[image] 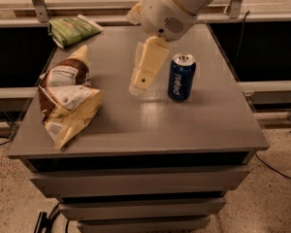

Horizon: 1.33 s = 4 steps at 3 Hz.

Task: Pick brown chip bag

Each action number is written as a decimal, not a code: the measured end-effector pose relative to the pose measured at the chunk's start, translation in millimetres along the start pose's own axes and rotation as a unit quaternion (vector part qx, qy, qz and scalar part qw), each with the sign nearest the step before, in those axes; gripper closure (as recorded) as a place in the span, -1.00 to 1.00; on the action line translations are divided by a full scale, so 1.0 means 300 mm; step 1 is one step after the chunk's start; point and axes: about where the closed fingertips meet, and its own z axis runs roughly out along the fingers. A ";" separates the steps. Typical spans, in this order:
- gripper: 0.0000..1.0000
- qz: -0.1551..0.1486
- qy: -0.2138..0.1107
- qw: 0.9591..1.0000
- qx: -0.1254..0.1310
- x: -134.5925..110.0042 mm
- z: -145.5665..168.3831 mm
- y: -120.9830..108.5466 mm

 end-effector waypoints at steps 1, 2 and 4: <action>-1.00 -0.036 -0.018 0.999 -0.017 -0.144 0.126 0.039; -1.00 -0.052 -0.015 0.998 -0.033 -0.216 0.246 0.102; -1.00 -0.041 -0.012 0.999 -0.027 -0.208 0.293 0.122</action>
Offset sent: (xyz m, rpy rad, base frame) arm -0.0459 0.1387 -0.0686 -0.0324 0.0212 0.1755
